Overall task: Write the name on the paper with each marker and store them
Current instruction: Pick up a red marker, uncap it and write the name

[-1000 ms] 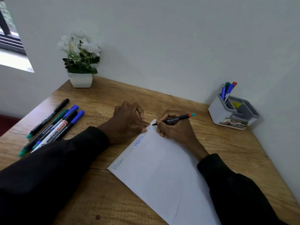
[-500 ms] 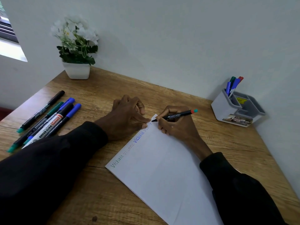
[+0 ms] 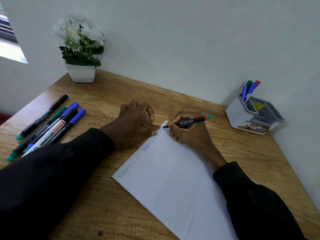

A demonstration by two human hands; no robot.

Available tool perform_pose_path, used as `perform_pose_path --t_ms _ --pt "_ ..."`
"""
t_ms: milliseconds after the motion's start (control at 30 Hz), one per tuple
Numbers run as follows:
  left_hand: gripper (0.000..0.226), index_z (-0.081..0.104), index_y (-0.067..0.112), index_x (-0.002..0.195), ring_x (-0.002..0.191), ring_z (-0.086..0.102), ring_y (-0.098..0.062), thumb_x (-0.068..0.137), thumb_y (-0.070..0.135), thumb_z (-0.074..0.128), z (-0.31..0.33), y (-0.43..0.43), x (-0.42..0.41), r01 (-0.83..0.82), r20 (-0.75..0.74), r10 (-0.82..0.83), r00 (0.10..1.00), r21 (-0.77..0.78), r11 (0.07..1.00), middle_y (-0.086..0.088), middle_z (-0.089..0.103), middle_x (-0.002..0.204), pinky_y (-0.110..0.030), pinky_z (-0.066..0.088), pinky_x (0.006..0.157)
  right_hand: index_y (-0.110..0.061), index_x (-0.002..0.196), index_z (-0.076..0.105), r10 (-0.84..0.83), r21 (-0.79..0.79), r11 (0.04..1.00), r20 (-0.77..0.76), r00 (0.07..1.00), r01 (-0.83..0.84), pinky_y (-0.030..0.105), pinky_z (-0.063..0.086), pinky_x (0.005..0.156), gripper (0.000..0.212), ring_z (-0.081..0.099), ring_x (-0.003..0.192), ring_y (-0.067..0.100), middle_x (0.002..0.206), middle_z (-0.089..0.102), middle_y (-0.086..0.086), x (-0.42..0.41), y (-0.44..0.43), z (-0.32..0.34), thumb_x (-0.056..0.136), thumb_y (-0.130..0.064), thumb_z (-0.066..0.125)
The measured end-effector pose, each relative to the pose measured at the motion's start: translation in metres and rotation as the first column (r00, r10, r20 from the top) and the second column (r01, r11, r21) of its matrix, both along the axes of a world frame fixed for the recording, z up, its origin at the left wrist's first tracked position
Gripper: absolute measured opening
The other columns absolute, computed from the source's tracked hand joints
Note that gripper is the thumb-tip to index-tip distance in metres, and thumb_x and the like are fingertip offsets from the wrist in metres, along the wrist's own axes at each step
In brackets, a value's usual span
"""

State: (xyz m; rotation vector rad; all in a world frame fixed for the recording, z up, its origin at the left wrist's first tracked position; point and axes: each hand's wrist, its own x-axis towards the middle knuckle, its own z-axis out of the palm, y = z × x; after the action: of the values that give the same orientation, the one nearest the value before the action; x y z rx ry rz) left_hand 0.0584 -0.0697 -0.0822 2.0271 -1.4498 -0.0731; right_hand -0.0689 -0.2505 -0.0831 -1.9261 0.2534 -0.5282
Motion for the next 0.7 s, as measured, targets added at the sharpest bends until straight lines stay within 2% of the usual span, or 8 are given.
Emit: perform_pose_path --t_ms 133,233,333,433,600,700 --pt "0.017 0.054 0.04 0.094 0.1 0.032 0.001 0.086 0.042 0.069 0.0 -0.001 0.001 -0.002 -0.01 0.002 1.0 0.007 1.0 0.021 0.044 0.105 -0.025 0.018 0.083 0.007 0.072 0.068 0.007 0.004 1.0 0.014 1.0 -0.007 0.021 0.044 0.045 0.019 0.058 0.046 0.018 0.061 0.066 0.02 -0.001 -0.001 0.0 0.09 0.012 0.067" --pt "0.021 0.052 0.041 0.095 0.102 0.032 0.0 0.086 0.04 0.07 -0.002 -0.002 0.001 -0.001 -0.003 0.001 1.0 0.012 1.0 0.019 0.045 0.106 -0.025 0.019 0.085 0.006 0.072 0.068 0.023 0.004 1.0 0.02 1.0 -0.023 0.021 0.045 0.045 0.02 0.057 0.046 0.021 0.062 0.065 0.024 -0.002 -0.001 0.0 0.091 0.012 0.067" --pt "0.024 0.052 0.035 0.097 0.102 0.034 -0.001 0.084 0.042 0.071 -0.005 -0.003 0.004 -0.023 -0.014 0.023 1.0 0.007 1.0 0.02 0.047 0.107 -0.028 0.022 0.088 0.0 0.072 0.072 0.038 -0.006 0.999 0.006 0.999 -0.038 0.02 0.045 0.046 0.022 0.058 0.046 0.017 0.062 0.067 0.02 -0.002 0.0 0.001 0.09 0.012 0.068" --pt "0.028 0.053 0.031 0.103 0.103 0.034 0.0 0.084 0.045 0.069 -0.009 -0.004 0.007 -0.018 -0.01 0.018 1.0 0.005 1.0 0.022 0.048 0.107 -0.027 0.021 0.086 0.002 0.069 0.07 0.029 0.0 1.0 -0.013 0.999 -0.029 0.02 0.044 0.045 0.022 0.057 0.045 0.016 0.059 0.066 0.014 -0.001 -0.001 0.001 0.087 0.015 0.068" --pt "0.029 0.058 0.029 0.103 0.106 0.035 -0.002 0.083 0.048 0.067 -0.014 -0.005 0.01 -0.012 0.012 0.012 1.0 0.008 1.0 0.021 0.048 0.108 -0.029 0.022 0.091 0.004 0.068 0.065 -0.002 0.02 1.0 0.017 1.0 0.002 0.024 0.044 0.043 0.022 0.056 0.044 0.026 0.059 0.064 0.025 -0.001 -0.003 -0.001 0.086 0.017 0.064" --pt "0.032 0.053 0.032 0.105 0.106 0.034 -0.003 0.082 0.05 0.067 -0.015 -0.006 0.011 -0.021 0.006 0.021 1.0 0.008 1.0 0.018 0.048 0.11 -0.028 0.021 0.088 0.007 0.07 0.065 -0.009 0.021 1.0 0.027 1.0 0.008 0.025 0.046 0.044 0.02 0.058 0.045 0.027 0.06 0.064 0.026 -0.001 -0.002 -0.002 0.089 0.015 0.064"
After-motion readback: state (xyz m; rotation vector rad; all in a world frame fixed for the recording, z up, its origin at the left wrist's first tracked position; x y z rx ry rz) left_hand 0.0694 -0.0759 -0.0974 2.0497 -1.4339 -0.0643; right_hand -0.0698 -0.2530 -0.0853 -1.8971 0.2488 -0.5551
